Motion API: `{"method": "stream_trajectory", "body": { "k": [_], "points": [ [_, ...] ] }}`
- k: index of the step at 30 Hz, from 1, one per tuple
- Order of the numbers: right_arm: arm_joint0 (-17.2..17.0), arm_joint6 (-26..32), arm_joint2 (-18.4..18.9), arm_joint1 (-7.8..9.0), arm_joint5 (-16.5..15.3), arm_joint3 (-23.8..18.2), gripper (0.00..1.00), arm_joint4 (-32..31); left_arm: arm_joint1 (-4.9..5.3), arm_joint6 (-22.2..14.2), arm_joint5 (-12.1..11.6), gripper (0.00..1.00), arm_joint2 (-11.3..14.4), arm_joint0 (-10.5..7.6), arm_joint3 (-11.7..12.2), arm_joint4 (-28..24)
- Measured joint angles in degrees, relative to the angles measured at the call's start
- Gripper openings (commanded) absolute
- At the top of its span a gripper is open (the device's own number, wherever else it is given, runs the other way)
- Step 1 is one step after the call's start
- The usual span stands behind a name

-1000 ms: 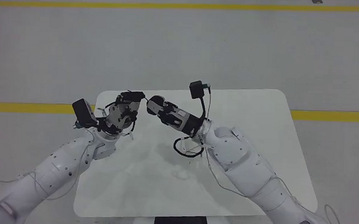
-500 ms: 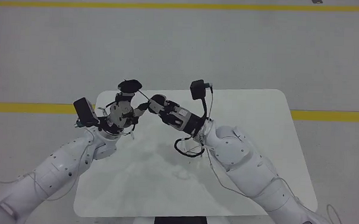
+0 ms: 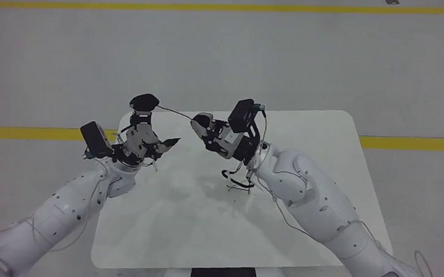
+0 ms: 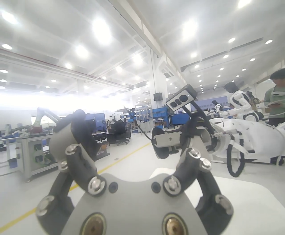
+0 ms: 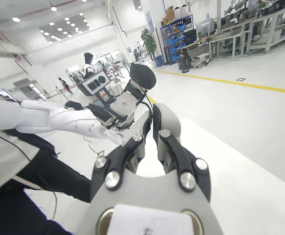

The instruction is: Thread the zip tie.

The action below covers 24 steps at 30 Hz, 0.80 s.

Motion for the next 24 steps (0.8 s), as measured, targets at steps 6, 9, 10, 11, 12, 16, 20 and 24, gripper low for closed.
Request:
{"method": "stream_trajectory", "body": {
  "k": [6,9,10,11,12,16,20,24],
  "points": [
    [-0.03,0.03,0.02,-0.03,0.00,0.02,0.00,0.46,0.04,0.07,0.00,1.00,0.05,0.01,-0.07,0.13],
    [-0.03,0.03,0.02,-0.03,0.00,0.02,0.00,0.45,0.04,0.07,0.00,1.00,0.05,0.01,-0.07,0.13],
    [-0.03,0.04,0.02,-0.03,0.00,0.02,0.00,0.44,0.04,0.06,0.00,1.00,0.05,0.02,-0.08,0.13],
    [-0.01,0.48,-0.08,0.02,0.00,-0.10,0.00,-0.05,0.02,-0.29,0.00,1.00,0.02,0.12,-0.37,0.11],
    [0.12,1.19,-0.10,0.10,0.00,-0.33,0.00,-1.14,0.00,-0.87,0.00,1.00,-0.02,0.30,-0.83,0.17],
    [0.91,3.26,0.27,0.79,0.00,-1.76,0.00,-9.37,0.78,-1.13,0.00,1.00,0.10,1.03,-1.84,2.38],
    [1.21,1.81,0.82,1.71,0.00,-2.38,0.00,-15.38,2.77,0.88,0.00,1.00,1.55,0.99,-1.84,4.08],
    [2.02,-1.16,1.10,3.03,0.00,-2.24,0.00,-20.89,5.34,2.81,0.00,1.00,3.90,-0.15,-1.75,4.26]
  ]
}}
